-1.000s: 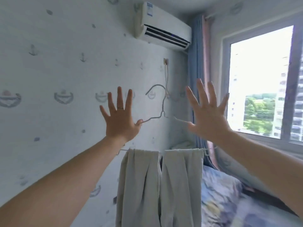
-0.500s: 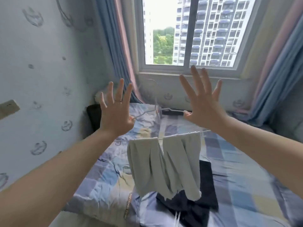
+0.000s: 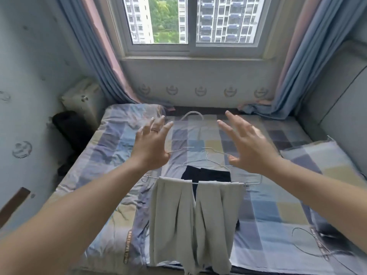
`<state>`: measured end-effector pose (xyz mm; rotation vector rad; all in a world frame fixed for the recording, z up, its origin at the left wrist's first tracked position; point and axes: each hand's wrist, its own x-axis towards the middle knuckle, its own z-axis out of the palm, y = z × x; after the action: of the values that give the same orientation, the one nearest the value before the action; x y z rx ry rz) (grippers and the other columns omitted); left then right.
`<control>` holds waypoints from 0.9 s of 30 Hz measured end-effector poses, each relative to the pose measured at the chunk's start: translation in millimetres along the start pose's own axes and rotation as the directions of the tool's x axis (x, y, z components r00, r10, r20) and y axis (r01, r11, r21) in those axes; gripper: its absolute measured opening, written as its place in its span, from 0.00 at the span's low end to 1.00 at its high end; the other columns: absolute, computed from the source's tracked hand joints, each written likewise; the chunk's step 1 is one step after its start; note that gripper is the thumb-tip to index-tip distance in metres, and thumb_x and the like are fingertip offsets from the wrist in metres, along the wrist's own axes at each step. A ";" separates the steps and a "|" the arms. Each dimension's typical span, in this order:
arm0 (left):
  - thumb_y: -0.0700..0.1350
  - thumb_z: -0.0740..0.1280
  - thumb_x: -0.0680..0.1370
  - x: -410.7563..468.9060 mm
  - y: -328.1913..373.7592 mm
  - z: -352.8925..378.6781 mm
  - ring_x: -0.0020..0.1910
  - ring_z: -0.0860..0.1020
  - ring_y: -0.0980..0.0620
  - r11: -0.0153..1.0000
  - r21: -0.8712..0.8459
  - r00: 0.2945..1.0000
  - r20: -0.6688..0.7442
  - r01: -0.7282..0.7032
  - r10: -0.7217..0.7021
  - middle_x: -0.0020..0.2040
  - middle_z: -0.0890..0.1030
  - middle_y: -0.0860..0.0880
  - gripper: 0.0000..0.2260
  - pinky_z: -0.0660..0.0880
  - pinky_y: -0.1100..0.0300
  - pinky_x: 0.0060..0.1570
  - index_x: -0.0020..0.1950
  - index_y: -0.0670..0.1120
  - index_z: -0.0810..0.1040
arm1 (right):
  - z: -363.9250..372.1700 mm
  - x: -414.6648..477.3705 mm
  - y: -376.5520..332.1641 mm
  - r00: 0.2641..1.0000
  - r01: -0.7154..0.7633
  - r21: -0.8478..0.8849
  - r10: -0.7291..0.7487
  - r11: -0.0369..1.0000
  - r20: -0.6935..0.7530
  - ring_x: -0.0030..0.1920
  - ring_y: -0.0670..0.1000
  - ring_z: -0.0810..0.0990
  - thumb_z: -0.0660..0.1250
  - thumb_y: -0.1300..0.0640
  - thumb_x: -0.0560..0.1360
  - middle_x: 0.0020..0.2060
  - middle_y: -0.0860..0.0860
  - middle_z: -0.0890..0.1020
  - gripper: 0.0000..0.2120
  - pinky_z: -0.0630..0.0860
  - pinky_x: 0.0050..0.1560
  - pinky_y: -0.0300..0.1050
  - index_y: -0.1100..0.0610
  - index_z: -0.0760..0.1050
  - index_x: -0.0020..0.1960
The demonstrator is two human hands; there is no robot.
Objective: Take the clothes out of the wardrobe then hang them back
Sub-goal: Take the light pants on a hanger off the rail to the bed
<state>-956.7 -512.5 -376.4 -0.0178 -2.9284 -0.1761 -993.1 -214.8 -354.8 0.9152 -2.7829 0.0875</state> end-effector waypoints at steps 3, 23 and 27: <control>0.48 0.67 0.75 22.8 7.1 51.6 0.66 0.75 0.48 0.987 -0.095 0.969 0.223 0.126 -0.102 0.67 0.78 0.54 0.22 0.73 0.53 0.58 0.69 0.56 0.74 | 55.9 11.0 31.7 0.990 -0.020 0.049 0.013 0.999 0.139 0.62 0.54 0.77 0.69 0.50 0.71 0.65 0.48 0.76 0.24 0.77 0.54 0.50 0.48 0.72 0.66; 0.55 0.64 0.81 176.8 -29.7 364.7 0.60 0.73 0.40 0.828 -0.167 0.808 0.390 0.535 -0.442 0.57 0.80 0.45 0.12 0.69 0.48 0.57 0.53 0.48 0.80 | 368.9 143.9 156.3 0.744 -0.655 0.331 0.504 0.680 0.438 0.50 0.53 0.76 0.65 0.55 0.79 0.48 0.53 0.79 0.07 0.68 0.48 0.44 0.56 0.80 0.51; 0.54 0.66 0.80 202.0 -42.8 424.5 0.72 0.69 0.44 0.735 -0.405 0.817 0.457 0.544 -0.353 0.74 0.69 0.46 0.24 0.68 0.47 0.68 0.74 0.49 0.67 | 425.0 155.9 164.9 0.720 -0.663 0.354 0.431 0.660 0.544 0.72 0.57 0.67 0.62 0.61 0.78 0.74 0.56 0.64 0.25 0.64 0.69 0.45 0.54 0.64 0.75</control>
<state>-1242.6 -504.2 -752.0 0.6681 -3.0564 -1.1612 -1289.9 -224.1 -734.2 0.0684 -3.4266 0.9097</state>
